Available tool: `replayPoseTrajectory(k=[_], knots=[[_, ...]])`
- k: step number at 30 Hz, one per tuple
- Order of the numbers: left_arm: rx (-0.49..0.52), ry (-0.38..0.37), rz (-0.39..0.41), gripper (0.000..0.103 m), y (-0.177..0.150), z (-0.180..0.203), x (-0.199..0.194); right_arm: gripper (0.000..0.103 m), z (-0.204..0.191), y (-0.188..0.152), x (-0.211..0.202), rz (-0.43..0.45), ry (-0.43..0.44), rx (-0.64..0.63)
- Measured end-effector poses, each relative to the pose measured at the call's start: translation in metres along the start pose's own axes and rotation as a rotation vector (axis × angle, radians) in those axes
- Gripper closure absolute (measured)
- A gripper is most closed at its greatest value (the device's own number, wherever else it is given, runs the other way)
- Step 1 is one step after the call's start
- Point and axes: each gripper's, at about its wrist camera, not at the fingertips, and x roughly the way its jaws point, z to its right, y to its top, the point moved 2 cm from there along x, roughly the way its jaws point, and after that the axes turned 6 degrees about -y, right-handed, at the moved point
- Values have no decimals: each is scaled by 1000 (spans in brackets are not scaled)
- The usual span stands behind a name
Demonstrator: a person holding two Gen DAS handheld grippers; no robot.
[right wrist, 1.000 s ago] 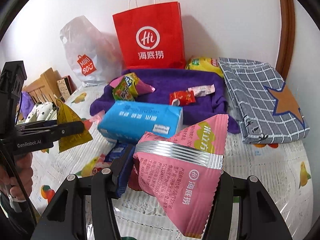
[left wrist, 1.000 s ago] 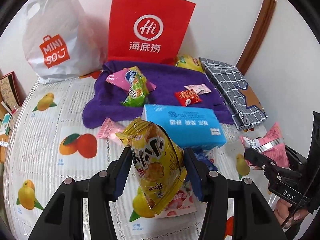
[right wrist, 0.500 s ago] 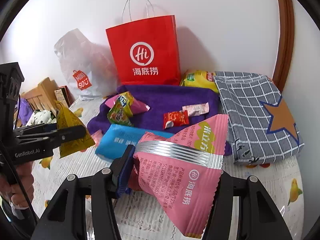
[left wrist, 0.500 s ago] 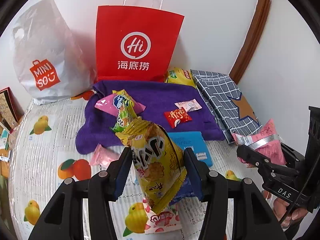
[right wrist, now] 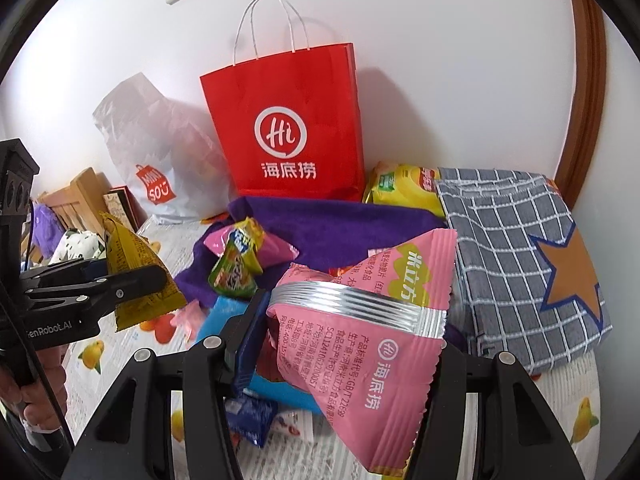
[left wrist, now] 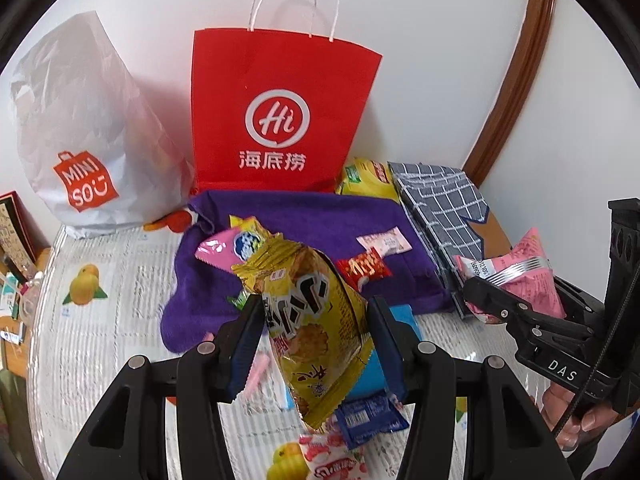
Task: Organize snacks
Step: 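Carry the yellow bag with the left tool while the right tool carries the pink bag, then open the right tool to drop the pink bag on the towel while the left tool releases the yellow bag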
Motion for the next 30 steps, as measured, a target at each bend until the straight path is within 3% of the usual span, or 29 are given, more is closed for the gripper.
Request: replayPoseTrajectory(k=[20, 30], knots=[[-5, 53, 4, 52, 54, -26, 37, 48, 2, 63, 55, 0, -8, -2], [-22, 26, -8, 52, 76, -37, 72, 48, 14, 79, 90, -16, -6, 20]])
